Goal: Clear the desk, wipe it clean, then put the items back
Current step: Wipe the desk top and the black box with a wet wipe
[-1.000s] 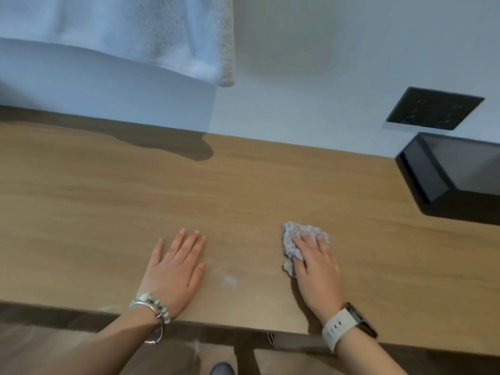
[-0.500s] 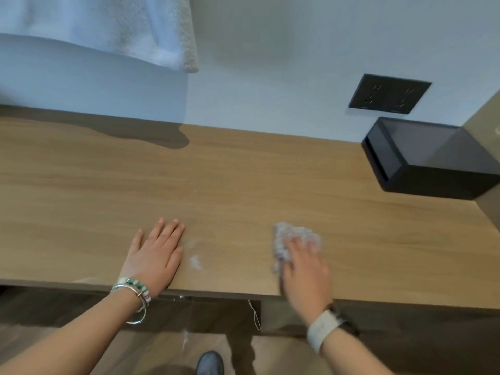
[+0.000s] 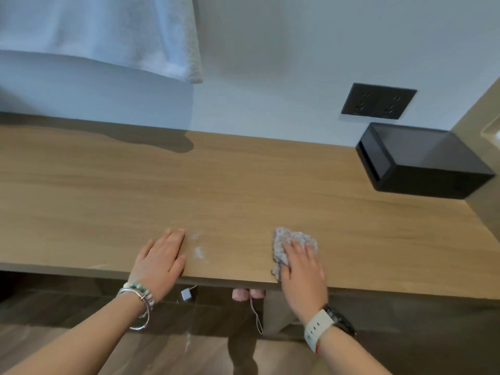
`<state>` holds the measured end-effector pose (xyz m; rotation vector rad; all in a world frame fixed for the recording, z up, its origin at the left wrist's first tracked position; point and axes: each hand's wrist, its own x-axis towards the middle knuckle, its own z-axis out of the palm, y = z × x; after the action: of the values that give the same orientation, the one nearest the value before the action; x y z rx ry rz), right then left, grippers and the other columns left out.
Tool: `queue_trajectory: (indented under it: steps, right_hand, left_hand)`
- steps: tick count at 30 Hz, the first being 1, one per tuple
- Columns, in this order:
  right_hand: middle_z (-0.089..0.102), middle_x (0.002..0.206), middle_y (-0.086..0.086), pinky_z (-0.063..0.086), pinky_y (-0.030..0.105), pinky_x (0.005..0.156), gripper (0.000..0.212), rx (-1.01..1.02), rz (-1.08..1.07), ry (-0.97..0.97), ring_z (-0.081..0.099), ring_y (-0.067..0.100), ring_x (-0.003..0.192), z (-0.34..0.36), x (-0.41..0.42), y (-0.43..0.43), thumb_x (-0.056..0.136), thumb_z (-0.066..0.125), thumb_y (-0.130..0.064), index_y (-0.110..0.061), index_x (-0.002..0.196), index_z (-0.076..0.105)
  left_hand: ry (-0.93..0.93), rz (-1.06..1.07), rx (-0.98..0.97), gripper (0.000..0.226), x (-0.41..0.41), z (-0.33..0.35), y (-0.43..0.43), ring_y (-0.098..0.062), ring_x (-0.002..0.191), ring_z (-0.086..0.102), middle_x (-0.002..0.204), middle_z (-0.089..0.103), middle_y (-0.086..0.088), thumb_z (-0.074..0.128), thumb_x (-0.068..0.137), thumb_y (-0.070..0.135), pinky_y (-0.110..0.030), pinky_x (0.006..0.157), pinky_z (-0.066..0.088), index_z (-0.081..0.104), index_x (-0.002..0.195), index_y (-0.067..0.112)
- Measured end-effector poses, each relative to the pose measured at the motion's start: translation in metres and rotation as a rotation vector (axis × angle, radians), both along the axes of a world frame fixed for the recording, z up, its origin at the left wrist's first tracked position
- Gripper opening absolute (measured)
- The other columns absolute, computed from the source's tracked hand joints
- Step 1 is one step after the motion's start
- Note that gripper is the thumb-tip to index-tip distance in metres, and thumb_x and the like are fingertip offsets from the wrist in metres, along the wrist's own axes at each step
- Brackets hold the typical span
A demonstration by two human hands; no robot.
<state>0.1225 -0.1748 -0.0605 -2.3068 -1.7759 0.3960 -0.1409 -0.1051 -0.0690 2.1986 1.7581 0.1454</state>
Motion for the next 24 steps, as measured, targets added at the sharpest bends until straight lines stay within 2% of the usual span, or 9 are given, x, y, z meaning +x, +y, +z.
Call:
queue_trajectory:
  steps: [3,5,7,9,11,15,17,21,24]
  right_hand:
    - [0.013,0.157,-0.011,-0.009,0.028,0.111,0.051,0.004,0.317,0.02,0.0,0.013,0.146,0.0,-0.052,-0.001,0.098,0.023,-0.039,-0.033,0.148,0.019]
    - [0.013,0.157,-0.012,-0.008,0.027,0.11,0.05,-0.004,0.305,-0.006,0.002,0.012,0.146,0.0,-0.046,0.012,0.1,0.031,-0.036,-0.033,0.148,0.019]
    - [0.014,0.157,-0.009,0.001,0.032,0.115,0.051,-0.025,0.104,-0.014,0.005,0.014,0.146,-0.001,-0.019,0.023,0.1,0.034,-0.034,-0.031,0.148,0.019]
    - [0.017,0.157,-0.006,0.011,0.039,0.119,0.049,-0.016,-0.228,-0.022,0.008,0.018,0.146,-0.001,0.005,0.025,0.1,0.031,-0.032,-0.029,0.148,0.021]
    - [0.015,0.158,-0.004,0.012,0.04,0.119,0.05,-0.017,-0.391,-0.025,0.007,0.02,0.146,0.001,-0.003,0.025,0.101,0.03,-0.032,-0.027,0.149,0.019]
    - [0.011,0.158,-0.01,-0.003,0.03,0.113,0.051,-0.014,0.09,0.035,0.0,0.014,0.146,0.003,-0.061,0.024,0.101,0.033,-0.029,-0.031,0.149,0.017]
    - [0.013,0.157,-0.012,-0.005,0.028,0.111,0.051,-0.008,0.172,0.006,0.0,0.012,0.146,0.004,-0.048,0.025,0.1,0.035,-0.025,-0.031,0.149,0.019]
    - [0.014,0.157,-0.008,0.011,0.037,0.117,0.05,0.009,-0.254,0.0,0.007,0.015,0.146,0.0,0.05,0.014,0.1,0.033,-0.025,-0.03,0.148,0.02]
    - [0.019,0.157,0.0,0.017,0.041,0.116,0.049,-0.016,-0.505,-0.012,0.012,0.023,0.145,-0.001,0.13,0.001,0.1,0.032,-0.024,-0.023,0.148,0.023]
  left_hand:
    - [0.007,-0.015,-0.018,0.054,0.0,-0.001,0.0,-0.007,0.144,0.005,0.156,0.016,0.009,0.029,0.099,0.033,-0.031,0.116,0.005,0.013,0.149,0.022]
    - [0.001,-0.033,-0.046,0.058,-0.001,0.0,0.002,-0.007,0.144,0.004,0.156,0.014,0.009,0.021,0.096,0.041,-0.031,0.116,0.004,0.012,0.149,0.022]
    - [-0.021,-0.063,-0.062,0.066,-0.003,0.004,0.008,-0.007,0.144,0.005,0.157,0.01,0.008,0.015,0.089,0.046,-0.031,0.116,0.004,0.01,0.15,0.021]
    - [-0.042,-0.091,-0.066,0.06,-0.003,0.01,0.017,-0.008,0.144,0.006,0.157,0.007,0.006,0.023,0.096,0.043,-0.032,0.116,0.006,0.009,0.15,0.02]
    - [-0.048,-0.112,-0.047,0.057,-0.002,0.015,0.027,-0.01,0.144,0.006,0.157,0.005,0.004,0.03,0.099,0.037,-0.033,0.116,0.01,0.009,0.15,0.02]
    - [0.015,-0.23,-0.019,0.065,0.025,0.023,0.044,-0.01,0.145,0.004,0.158,0.005,0.004,0.016,0.092,0.048,-0.033,0.117,0.01,0.01,0.15,0.02]
    - [0.051,-0.326,-0.002,0.073,0.049,0.026,0.048,-0.008,0.144,0.0,0.158,0.002,0.007,0.007,0.084,0.053,-0.034,0.117,0.006,0.007,0.15,0.022]
    - [0.121,-0.429,0.008,0.094,0.096,0.024,0.054,-0.009,0.145,-0.004,0.158,0.0,0.007,-0.01,0.066,0.063,-0.037,0.116,0.002,0.004,0.15,0.023]
    - [0.185,-0.376,-0.008,0.077,0.124,0.014,0.061,-0.012,0.145,-0.006,0.158,-0.005,0.006,0.007,0.086,0.064,-0.039,0.117,0.001,0.001,0.15,0.023]
